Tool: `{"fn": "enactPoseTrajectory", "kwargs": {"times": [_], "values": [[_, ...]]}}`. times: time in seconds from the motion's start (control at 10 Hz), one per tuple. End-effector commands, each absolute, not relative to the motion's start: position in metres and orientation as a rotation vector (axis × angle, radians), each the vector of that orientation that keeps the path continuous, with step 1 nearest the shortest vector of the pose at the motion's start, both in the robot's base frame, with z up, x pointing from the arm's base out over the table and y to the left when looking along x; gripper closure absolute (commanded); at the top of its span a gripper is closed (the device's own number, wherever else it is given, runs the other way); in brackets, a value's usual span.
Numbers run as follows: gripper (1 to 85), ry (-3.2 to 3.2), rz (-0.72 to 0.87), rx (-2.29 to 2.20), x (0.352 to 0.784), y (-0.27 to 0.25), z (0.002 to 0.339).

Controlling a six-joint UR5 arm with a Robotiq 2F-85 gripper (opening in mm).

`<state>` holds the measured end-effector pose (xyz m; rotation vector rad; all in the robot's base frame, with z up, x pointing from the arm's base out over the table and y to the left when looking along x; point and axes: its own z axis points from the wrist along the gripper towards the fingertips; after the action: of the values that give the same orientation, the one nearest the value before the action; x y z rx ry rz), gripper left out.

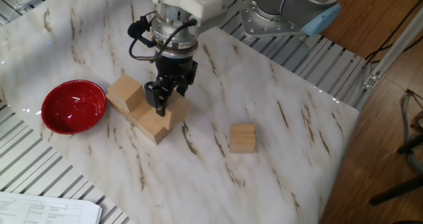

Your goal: Stack the blocks into a pyramid shape

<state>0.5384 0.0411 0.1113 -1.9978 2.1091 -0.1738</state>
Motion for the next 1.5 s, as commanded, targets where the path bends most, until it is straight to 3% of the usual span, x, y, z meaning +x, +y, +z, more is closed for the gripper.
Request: {"fn": "enactPoseTrajectory", "kwargs": {"times": [0.0, 0.2, 0.6, 1.2, 1.4], "values": [[84.7, 2.264, 0.002, -1.922, 0.509, 0.049, 0.105], [84.7, 2.273, -0.005, -1.919, 0.509, 0.049, 0.108], [84.7, 2.498, 0.248, -1.810, 0.460, 0.062, 0.108], [84.7, 2.602, 0.326, -1.882, 0.426, 0.051, 0.111], [84.7, 2.538, 0.244, -1.962, 0.435, 0.041, 0.108]]}}
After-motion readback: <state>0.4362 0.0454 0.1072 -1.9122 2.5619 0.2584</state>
